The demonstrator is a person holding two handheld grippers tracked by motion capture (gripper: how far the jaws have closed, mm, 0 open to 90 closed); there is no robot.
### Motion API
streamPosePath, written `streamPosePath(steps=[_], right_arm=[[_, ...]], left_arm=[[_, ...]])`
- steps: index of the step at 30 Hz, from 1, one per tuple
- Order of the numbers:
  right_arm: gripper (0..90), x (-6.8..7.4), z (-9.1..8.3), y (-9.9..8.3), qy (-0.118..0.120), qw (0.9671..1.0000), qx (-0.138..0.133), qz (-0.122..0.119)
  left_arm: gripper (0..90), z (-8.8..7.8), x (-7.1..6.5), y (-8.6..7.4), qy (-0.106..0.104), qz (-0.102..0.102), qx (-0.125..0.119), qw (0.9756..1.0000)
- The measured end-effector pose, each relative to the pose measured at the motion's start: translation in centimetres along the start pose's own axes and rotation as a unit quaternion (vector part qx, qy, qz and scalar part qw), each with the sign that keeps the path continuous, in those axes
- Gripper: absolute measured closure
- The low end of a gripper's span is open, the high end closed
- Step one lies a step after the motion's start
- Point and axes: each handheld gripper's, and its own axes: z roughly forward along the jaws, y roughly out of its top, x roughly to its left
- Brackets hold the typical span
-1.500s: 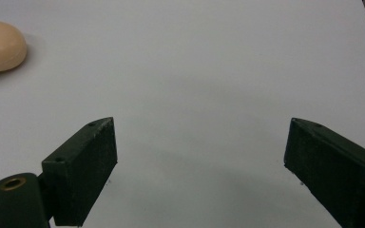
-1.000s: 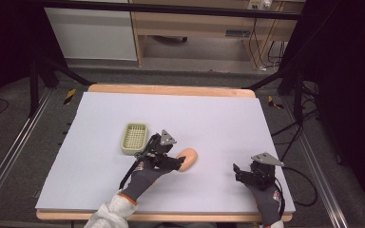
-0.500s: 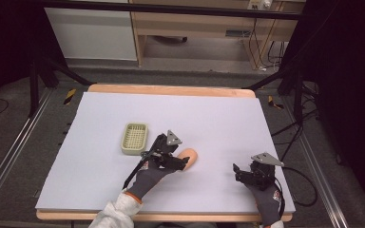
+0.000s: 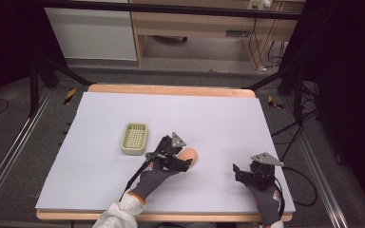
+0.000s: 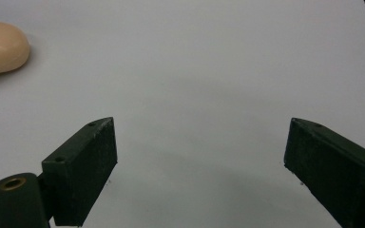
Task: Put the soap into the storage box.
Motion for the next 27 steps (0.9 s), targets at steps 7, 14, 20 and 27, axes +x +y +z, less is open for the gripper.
streamPosePath(steps=[7, 14, 20, 27], right_arm=[[10.8, 0.0, 0.0, 0.0, 0.000, 1.0000, 0.001, 0.001], [10.8, 0.0, 0.0, 0.0, 0.000, 1.0000, 0.001, -0.001], [10.8, 0.0, 0.1, 0.0, 0.000, 1.0000, 0.002, 0.001], [10.8, 0.0, 0.1, 0.0, 0.000, 1.0000, 0.003, 0.000]], left_arm=[[23.3, 0.7, -0.3, 0.0, 0.000, 0.007, 0.008, 0.9999], [23.1, 1.3, -0.4, 0.0, -0.001, 0.009, 0.015, 0.9998], [23.4, 2.0, -0.5, -0.1, 0.003, 0.008, 0.025, 0.9997], [24.2, 2.8, -0.8, -0.4, 0.004, 0.008, 0.033, 0.9994]])
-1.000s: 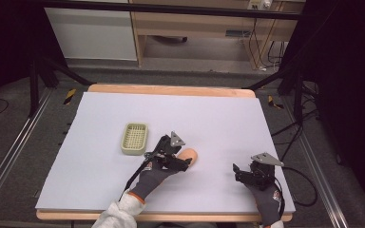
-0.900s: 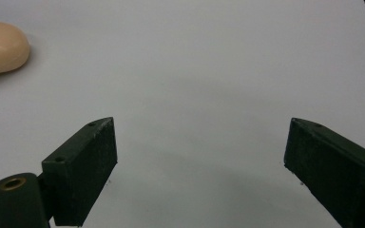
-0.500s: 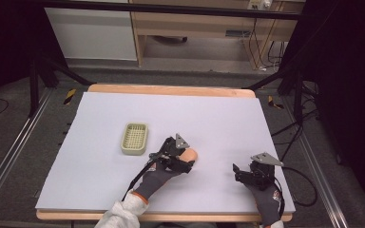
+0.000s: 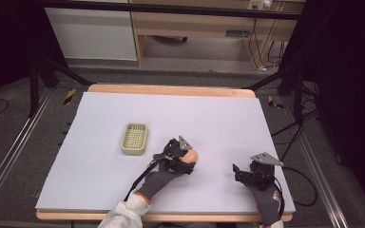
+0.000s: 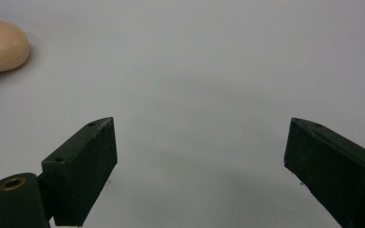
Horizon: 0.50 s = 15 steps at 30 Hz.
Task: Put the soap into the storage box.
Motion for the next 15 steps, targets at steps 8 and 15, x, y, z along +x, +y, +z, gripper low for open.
streamPosePath(steps=[8, 15], right_arm=[[10.8, 0.02, 0.01, 0.00, 0.000, 1.0000, 0.000, 0.000], [10.8, 0.06, 0.01, 0.01, 0.000, 1.0000, 0.001, 0.002]], left_arm=[[27.5, 0.47, 0.18, -0.27, 0.001, -0.006, 0.009, 0.9999], [28.7, 1.03, 0.29, -0.43, 0.001, -0.007, 0.018, 0.9998]])
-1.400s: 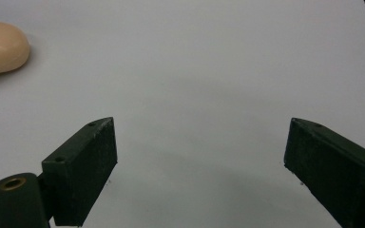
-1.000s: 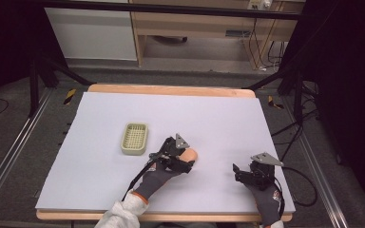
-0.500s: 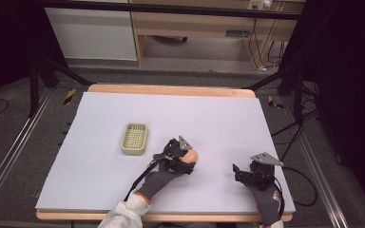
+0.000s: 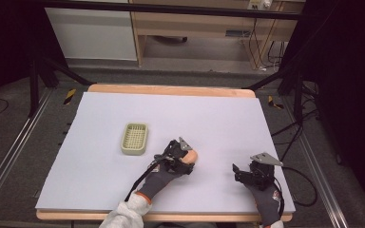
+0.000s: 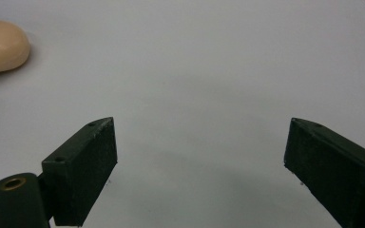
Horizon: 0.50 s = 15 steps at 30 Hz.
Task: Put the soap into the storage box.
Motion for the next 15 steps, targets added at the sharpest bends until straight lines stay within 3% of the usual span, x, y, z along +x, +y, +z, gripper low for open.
streamPosePath(steps=[15], right_arm=[[10.8, 0.04, 0.03, 0.00, 0.000, 1.0000, 0.001, 0.000]], left_arm=[[30.8, 0.23, 0.26, 0.11, -0.007, -0.006, 0.009, 0.9999]])
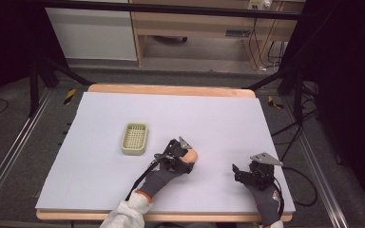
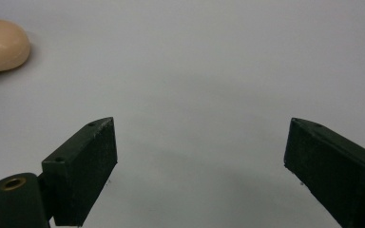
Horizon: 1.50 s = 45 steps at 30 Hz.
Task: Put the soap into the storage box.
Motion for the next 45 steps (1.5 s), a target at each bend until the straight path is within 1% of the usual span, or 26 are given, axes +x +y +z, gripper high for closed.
streamPosePath(steps=[3, 8, 14, 17, 19, 20, 22, 25, 32, 37, 39, 41, 45], right_arm=[[10.8, 0.0, 0.0, 0.0, 0.001, 1.0000, 0.001, 0.000], [10.8, 0.0, 0.1, 0.0, 0.000, 1.0000, 0.001, 0.000], [10.8, 0.0, 0.0, 0.0, -0.001, 1.0000, 0.001, 0.001], [10.8, 0.0, 0.1, 0.0, -0.001, 1.0000, 0.001, 0.000], [10.8, 0.0, 0.1, 0.0, -0.001, 1.0000, 0.002, 0.000], [10.8, 0.0, 0.0, 0.0, -0.001, 1.0000, 0.001, 0.001], [10.8, 0.0, 0.0, 0.0, -0.002, 1.0000, 0.000, 0.002], [10.8, 0.0, 0.0, 0.0, -0.002, 1.0000, 0.001, 0.002], [10.9, 0.0, 0.0, 0.0, -0.003, 1.0000, 0.000, 0.001], [10.9, 0.0, -0.1, 0.0, -0.004, 1.0000, -0.003, 0.001], [10.9, 0.0, -0.1, 0.0, -0.004, 1.0000, -0.003, 0.002], [10.9, 0.0, -0.1, 0.0, -0.005, 1.0000, -0.002, 0.001], [10.9, 0.0, -0.1, 0.0, -0.005, 1.0000, -0.001, 0.001]], left_arm=[[31.1, 0.0, 0.0, 0.0, 0.001, 0.003, -0.001, 1.0000], [31.5, 0.0, 0.0, 0.0, 0.001, 0.002, 0.000, 1.0000], [31.7, 0.0, -0.2, 0.0, 0.007, 0.004, -0.006, 1.0000], [31.7, -0.1, -0.4, 0.0, 0.016, 0.009, -0.008, 0.9998], [31.7, -0.2, -0.5, 0.0, 0.017, 0.010, -0.012, 0.9997], [31.7, -0.3, -0.4, 0.1, 0.015, 0.011, -0.009, 0.9998], [31.7, -0.6, -0.5, 0.1, 0.013, 0.007, -0.016, 0.9998], [31.7, -1.4, -0.3, 0.2, 0.007, 0.009, -0.023, 0.9997], [31.7, -3.7, 0.0, 0.1, 0.007, 0.015, -0.042, 0.9990], [31.7, -5.3, 0.7, -0.3, 0.012, 0.008, -0.051, 0.9986], [31.8, -5.8, 1.0, -0.5, 0.018, 0.007, -0.053, 0.9984], [31.7, -6.4, 1.5, -0.8, 0.021, 0.000, -0.058, 0.9981], [31.7, -7.5, 2.2, -1.1, 0.027, -0.007, -0.064, 0.9975]])
